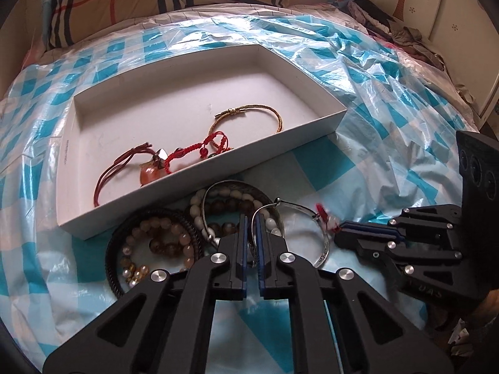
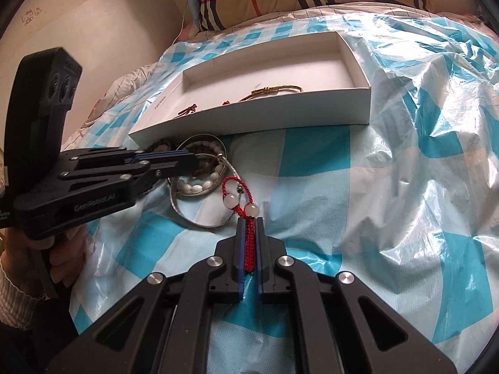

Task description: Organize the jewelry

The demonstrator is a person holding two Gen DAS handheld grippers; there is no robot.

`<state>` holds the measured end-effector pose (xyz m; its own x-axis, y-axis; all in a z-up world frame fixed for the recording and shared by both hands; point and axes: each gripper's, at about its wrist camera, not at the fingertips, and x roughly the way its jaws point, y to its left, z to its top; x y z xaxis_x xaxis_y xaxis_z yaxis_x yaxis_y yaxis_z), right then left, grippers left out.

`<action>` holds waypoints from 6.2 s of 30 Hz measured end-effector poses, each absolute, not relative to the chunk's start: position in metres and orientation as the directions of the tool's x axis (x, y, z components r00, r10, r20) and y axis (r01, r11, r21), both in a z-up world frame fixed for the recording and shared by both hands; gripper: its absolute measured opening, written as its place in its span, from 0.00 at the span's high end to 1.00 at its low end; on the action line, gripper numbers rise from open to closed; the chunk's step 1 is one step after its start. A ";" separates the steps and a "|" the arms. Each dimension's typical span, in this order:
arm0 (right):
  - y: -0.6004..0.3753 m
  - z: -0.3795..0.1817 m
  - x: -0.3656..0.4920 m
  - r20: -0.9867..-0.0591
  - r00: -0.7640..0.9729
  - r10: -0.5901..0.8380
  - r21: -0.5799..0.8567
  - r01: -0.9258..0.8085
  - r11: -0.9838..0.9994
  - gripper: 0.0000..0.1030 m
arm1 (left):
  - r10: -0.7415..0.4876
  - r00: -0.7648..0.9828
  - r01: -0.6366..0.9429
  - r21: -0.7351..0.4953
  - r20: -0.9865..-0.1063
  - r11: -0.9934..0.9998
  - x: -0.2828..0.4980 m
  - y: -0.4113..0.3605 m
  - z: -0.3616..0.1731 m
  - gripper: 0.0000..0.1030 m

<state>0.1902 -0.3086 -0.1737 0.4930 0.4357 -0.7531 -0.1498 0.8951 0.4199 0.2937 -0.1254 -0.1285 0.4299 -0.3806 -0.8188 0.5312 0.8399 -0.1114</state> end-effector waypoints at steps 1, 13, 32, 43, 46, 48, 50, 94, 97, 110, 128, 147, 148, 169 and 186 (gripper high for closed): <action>-0.309 -0.174 0.190 -0.747 0.492 0.447 0.432 -0.151 0.889 0.91 | -0.380 0.435 0.520 -0.117 -0.816 0.846 0.289 -0.118 -0.128 0.96; -0.287 -0.168 0.190 -0.755 0.476 0.451 0.395 -0.219 0.892 0.54 | -0.345 0.447 0.456 -0.122 -0.825 0.882 0.287 -0.088 -0.126 0.96; -0.309 -0.166 0.182 -0.695 0.521 0.494 0.502 -0.140 0.854 0.94 | -0.306 0.477 0.464 -0.060 -0.824 0.884 0.279 -0.092 -0.120 0.97; -0.297 -0.171 0.185 -0.744 0.492 0.452 0.438 -0.151 0.886 0.93 | -0.316 0.394 0.496 -0.090 -0.863 0.864 0.279 -0.093 -0.135 0.89; -0.297 -0.172 0.184 -0.740 0.500 0.450 0.436 -0.153 0.887 0.93 | -0.308 0.413 0.515 -0.058 -0.857 0.855 0.276 -0.098 -0.134 0.97; -0.298 -0.172 0.183 -0.735 0.505 0.453 0.441 -0.153 0.884 0.93 | -0.308 0.421 0.518 -0.053 -0.853 0.853 0.273 -0.097 -0.131 0.97; -0.299 -0.172 0.183 -0.730 0.507 0.458 0.448 -0.152 0.881 0.93 | -0.318 0.422 0.505 -0.071 -0.849 0.860 0.271 -0.092 -0.126 0.97; -0.309 -0.111 0.197 -0.528 0.677 0.513 0.505 -0.235 0.830 0.94 | -0.292 0.594 0.335 -0.099 -0.750 0.937 0.289 -0.056 -0.095 0.97; -0.306 -0.110 0.203 -0.522 0.678 0.518 0.505 -0.244 0.828 0.94 | -0.295 0.601 0.336 -0.100 -0.743 0.936 0.294 -0.060 -0.093 0.97; -0.291 -0.105 0.250 -0.492 0.693 0.528 0.492 -0.279 0.825 0.94 | -0.300 0.624 0.332 -0.103 -0.722 0.938 0.327 -0.074 -0.089 0.97; -0.295 -0.139 0.293 -0.614 0.669 0.419 0.450 -0.140 0.882 0.59 | -0.252 0.610 0.275 -0.097 -0.751 0.957 0.369 -0.084 -0.114 0.95; -0.293 -0.150 0.240 -0.657 0.591 0.468 0.471 -0.163 0.867 0.54 | -0.238 0.581 0.220 -0.131 -0.778 0.967 0.311 -0.024 -0.122 0.70; -0.289 -0.151 0.240 -0.660 0.582 0.475 0.468 -0.176 0.866 0.50 | -0.238 0.573 0.225 -0.129 -0.784 0.966 0.308 -0.023 -0.126 0.70; -0.241 -0.169 0.251 -0.767 0.436 0.470 0.363 -0.310 0.879 0.41 | -0.266 0.521 0.306 -0.113 -0.811 0.945 0.305 -0.044 -0.141 0.65; -0.259 -0.168 0.214 -0.763 0.467 0.447 0.368 -0.255 0.894 0.40 | -0.333 0.475 0.390 -0.144 -0.814 0.909 0.281 -0.042 -0.135 0.80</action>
<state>0.2135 -0.2589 -0.1682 0.4673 0.4471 -0.7627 -0.2551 0.8942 0.3679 0.2811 -0.0416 -0.1347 0.4753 -0.3328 -0.8145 0.3903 0.9094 -0.1438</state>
